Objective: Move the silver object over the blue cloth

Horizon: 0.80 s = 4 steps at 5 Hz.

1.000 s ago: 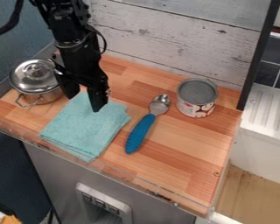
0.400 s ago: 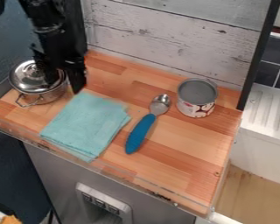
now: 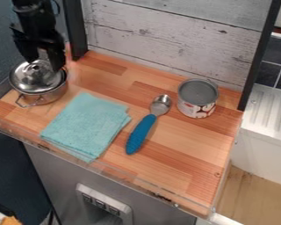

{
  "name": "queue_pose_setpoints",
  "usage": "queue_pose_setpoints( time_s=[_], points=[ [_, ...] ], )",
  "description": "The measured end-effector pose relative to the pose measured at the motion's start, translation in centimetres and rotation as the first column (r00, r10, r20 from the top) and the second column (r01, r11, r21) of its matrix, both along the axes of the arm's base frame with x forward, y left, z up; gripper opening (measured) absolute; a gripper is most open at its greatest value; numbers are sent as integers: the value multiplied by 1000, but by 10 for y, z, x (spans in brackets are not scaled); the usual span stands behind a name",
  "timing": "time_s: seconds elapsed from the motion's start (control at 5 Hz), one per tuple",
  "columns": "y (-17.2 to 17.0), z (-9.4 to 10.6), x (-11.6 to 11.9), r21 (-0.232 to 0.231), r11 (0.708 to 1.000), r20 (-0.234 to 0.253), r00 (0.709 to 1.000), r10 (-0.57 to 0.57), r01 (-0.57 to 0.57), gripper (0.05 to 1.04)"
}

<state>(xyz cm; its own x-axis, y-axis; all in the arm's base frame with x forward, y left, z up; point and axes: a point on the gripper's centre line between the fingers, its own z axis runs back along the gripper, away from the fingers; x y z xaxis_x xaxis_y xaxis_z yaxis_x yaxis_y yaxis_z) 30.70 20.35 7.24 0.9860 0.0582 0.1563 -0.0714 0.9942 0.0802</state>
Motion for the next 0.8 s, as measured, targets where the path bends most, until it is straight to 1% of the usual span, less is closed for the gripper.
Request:
queue_pose_setpoints(
  time_s=[0.2,0.6,0.8],
  points=[
    [10,10,3,15,1000,16,1000,20,-20,1000],
    [23,-16,-3,15,999,-46,998,49,-49,1000],
    [24,-19,-5,32,998,-50,998,48,-47,961]
  ],
)
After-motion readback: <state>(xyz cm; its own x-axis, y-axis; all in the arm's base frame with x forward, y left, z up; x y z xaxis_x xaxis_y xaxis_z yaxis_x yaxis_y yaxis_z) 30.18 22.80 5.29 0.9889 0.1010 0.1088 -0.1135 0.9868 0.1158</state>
